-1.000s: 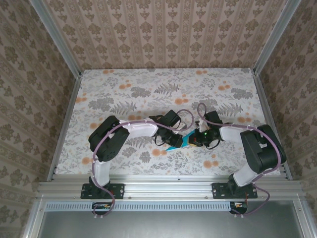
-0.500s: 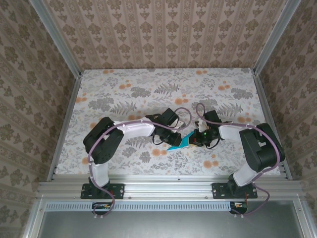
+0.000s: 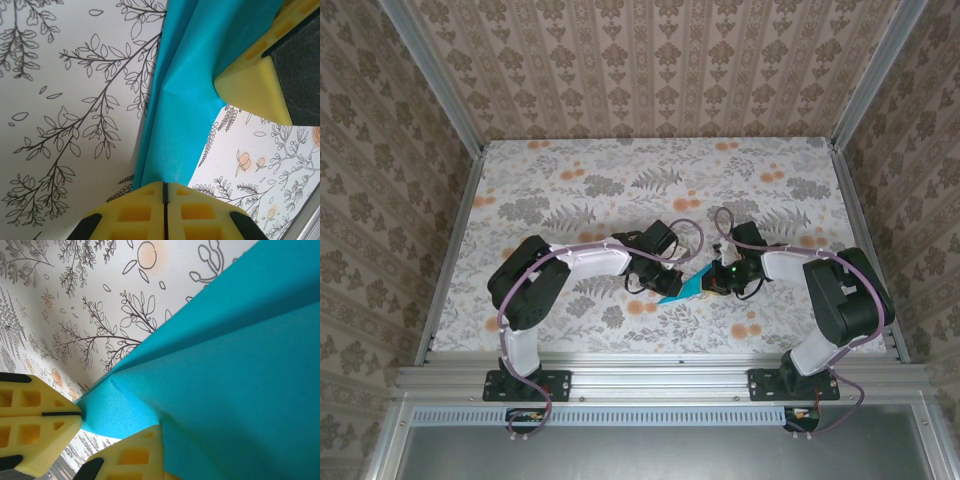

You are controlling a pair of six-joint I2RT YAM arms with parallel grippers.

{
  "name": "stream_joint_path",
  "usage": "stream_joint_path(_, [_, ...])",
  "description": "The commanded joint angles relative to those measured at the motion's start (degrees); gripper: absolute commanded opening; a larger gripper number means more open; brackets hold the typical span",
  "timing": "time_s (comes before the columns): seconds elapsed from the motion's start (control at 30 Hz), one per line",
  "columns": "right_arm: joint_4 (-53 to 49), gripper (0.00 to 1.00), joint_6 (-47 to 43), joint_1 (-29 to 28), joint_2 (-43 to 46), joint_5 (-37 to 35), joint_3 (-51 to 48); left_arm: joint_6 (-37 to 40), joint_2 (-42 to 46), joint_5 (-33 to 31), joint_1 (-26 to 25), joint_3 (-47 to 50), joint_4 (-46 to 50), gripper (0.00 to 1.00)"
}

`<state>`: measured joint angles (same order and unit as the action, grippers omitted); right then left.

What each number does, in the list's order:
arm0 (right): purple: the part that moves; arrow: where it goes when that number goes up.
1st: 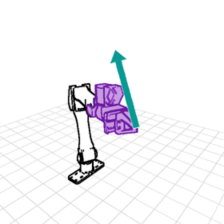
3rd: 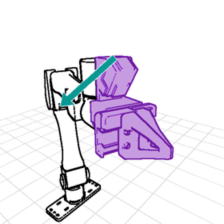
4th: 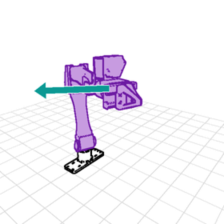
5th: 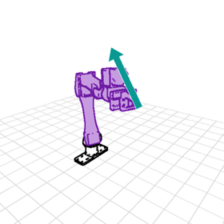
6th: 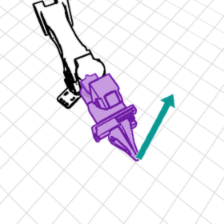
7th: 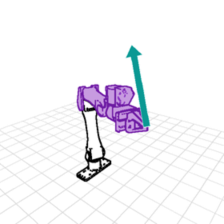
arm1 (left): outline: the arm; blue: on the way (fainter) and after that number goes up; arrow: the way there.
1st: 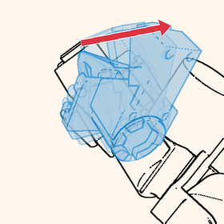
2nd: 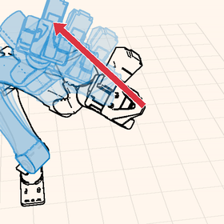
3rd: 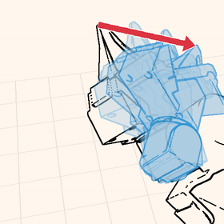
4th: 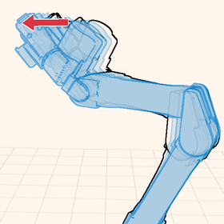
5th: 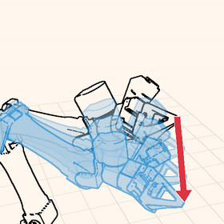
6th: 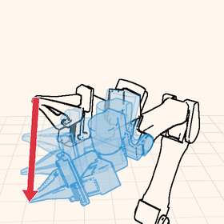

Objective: Fold a paper plane with a square sheet of paper (pick it up from the middle)
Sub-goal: Fold the wing for the fifth time at the center of the table.

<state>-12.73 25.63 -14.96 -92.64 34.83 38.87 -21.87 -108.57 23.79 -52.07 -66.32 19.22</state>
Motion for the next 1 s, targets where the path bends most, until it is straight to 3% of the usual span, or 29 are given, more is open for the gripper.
stream_joint_path(0.0, [-3.3, 0.01, -0.8, -0.1, -1.5, -4.8, 0.3, -0.2, -1.4, 0.5, 0.0, 1.1, 1.0, 0.08])
stream_joint_path(0.47, [-3.6, 0.03, -0.2, 0.0, -0.2, -4.8, 0.4, -0.2, -3.5, -0.1, -0.5, 1.9, 0.3, 0.07])
stream_joint_path(0.97, [-12.5, 0.29, -1.9, 0.6, 9.8, -6.4, 2.4, 0.3, -6.4, -4.4, -0.5, 3.3, 1.2, 0.05])
